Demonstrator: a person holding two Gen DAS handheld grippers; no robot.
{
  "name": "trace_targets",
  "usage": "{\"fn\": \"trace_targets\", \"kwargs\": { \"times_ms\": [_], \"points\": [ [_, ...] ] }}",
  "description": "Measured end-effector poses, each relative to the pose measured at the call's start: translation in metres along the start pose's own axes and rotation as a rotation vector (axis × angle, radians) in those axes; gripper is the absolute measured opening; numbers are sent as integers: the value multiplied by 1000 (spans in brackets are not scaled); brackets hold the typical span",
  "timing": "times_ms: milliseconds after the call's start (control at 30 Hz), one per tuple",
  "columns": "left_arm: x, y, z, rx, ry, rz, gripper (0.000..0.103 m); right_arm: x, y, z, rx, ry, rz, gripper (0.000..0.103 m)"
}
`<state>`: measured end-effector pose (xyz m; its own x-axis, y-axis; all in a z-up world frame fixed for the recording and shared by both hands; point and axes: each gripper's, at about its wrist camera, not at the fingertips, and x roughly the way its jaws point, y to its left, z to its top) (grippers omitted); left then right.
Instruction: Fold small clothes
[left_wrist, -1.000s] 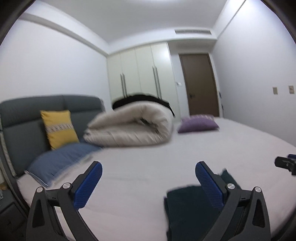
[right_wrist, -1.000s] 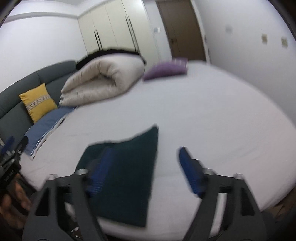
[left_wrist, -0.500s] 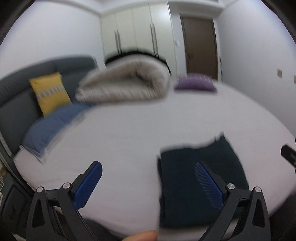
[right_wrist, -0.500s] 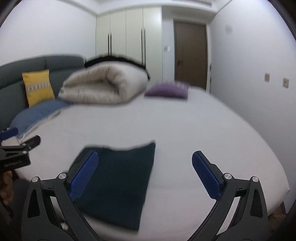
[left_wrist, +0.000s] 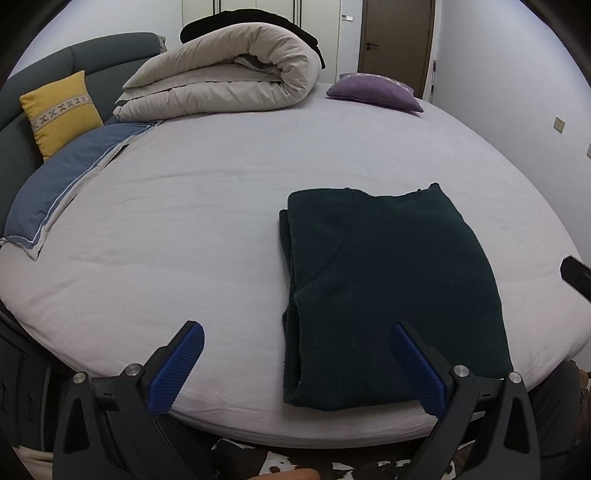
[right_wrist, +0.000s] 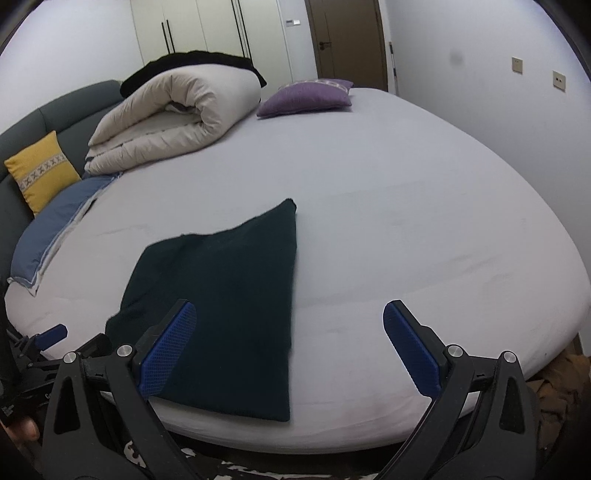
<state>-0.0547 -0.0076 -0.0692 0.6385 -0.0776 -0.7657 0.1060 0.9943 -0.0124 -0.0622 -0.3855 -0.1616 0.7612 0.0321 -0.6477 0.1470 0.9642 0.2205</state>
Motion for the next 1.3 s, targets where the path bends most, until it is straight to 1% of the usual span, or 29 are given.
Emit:
{"fn": "trace_targets", "kwargs": {
  "times_ms": [100,200,300,400,1300],
  "points": [
    [4,5,-2,-12,9,5,103,9,9,-5,-43,18,-19,103],
    [7,10,-2,-24,11,6,103,27,18,-8,-77,48,-27,103],
    [8,13,-2,-28,10,11,103,38,23,-12,-93,78,-21,103],
    [9,15,-2,-32,9,14,103,44,29,-16,-111,90,-19,103],
    [13,16,-3,-28,13,18,103,54,32,-19,-117,111,-19,103]
  ]
}}
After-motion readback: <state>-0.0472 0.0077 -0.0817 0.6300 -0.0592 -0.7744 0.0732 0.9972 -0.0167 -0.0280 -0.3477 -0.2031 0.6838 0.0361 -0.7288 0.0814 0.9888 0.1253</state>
